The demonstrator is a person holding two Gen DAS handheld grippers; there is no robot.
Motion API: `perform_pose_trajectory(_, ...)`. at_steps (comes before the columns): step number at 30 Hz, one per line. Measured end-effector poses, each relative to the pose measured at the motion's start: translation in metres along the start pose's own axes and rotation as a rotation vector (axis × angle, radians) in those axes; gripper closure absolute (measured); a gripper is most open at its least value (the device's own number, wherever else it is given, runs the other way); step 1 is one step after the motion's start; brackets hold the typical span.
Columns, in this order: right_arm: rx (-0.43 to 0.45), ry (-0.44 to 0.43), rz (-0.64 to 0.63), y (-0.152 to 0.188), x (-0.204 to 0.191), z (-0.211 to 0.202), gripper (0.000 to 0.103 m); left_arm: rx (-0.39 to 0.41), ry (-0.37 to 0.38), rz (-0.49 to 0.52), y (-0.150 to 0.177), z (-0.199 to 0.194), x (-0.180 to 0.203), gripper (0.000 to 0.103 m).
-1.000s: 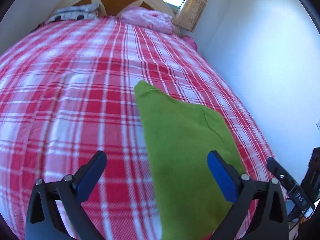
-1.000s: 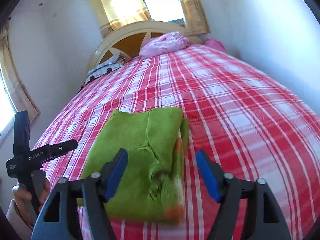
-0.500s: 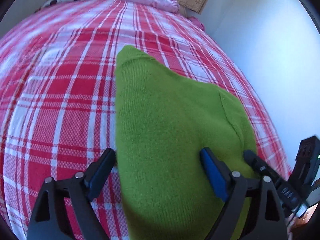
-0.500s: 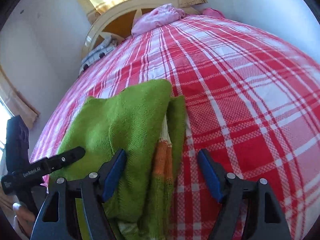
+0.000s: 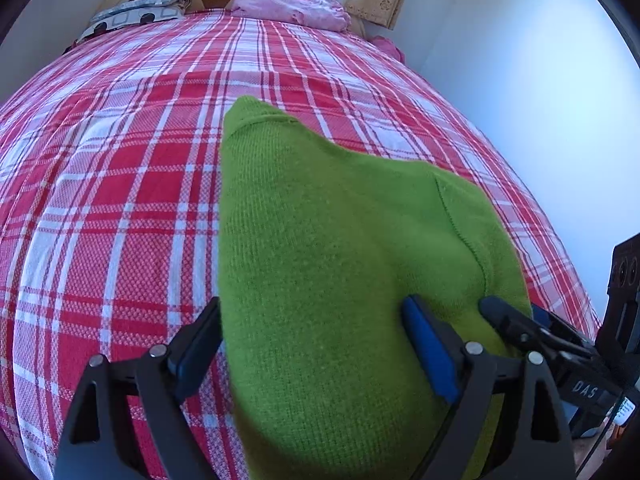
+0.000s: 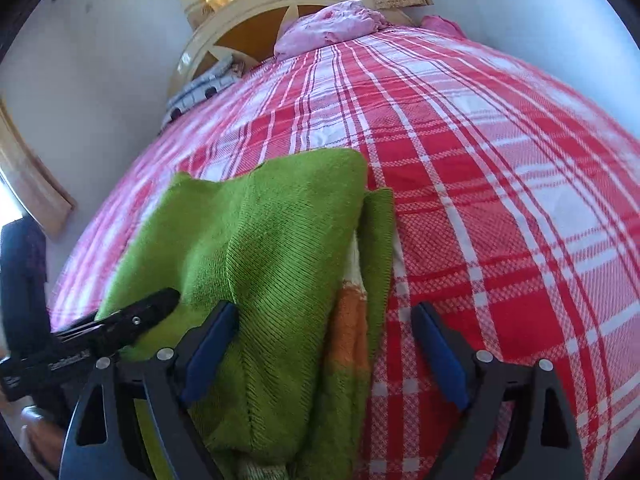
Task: Fold small clothes
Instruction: 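Lift the folded sweater off the bed with both tools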
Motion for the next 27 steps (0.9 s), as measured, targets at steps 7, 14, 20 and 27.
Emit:
perform_pose_trajectory(7, 0.001, -0.05, -0.032, 0.0019, -0.0025, 0.0006, 0.029, 0.007, 0.006, 0.003, 0.0006, -0.0001, -0.0004, 0.012)
perform_pose_trajectory(14, 0.009, -0.126, -0.032, 0.0049, -0.0044, 0.0004, 0.049, 0.009, 0.008, 0.005, 0.0002, 0.0009, 0.0013, 0.012)
perform_pose_trajectory(20, 0.002, -0.153, -0.004, 0.0038, -0.0005, 0.0027, 0.045, 0.012, 0.009, 0.003, -0.0003, 0.0018, 0.003, 0.012)
perform_pose_trajectory(27, 0.006, -0.124, -0.031, 0.0039, -0.0052, 0.0028, 0.047, 0.019, 0.017, 0.01, -0.0001, 0.0008, 0.0042, 0.017)
Point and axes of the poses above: each gripper's, at about its wrist camera, not at the fingertips, and z roughly the way its jaws point, x to its right, y to its underside, the point moved 1 cm from there along z, roughly the way its jaws point
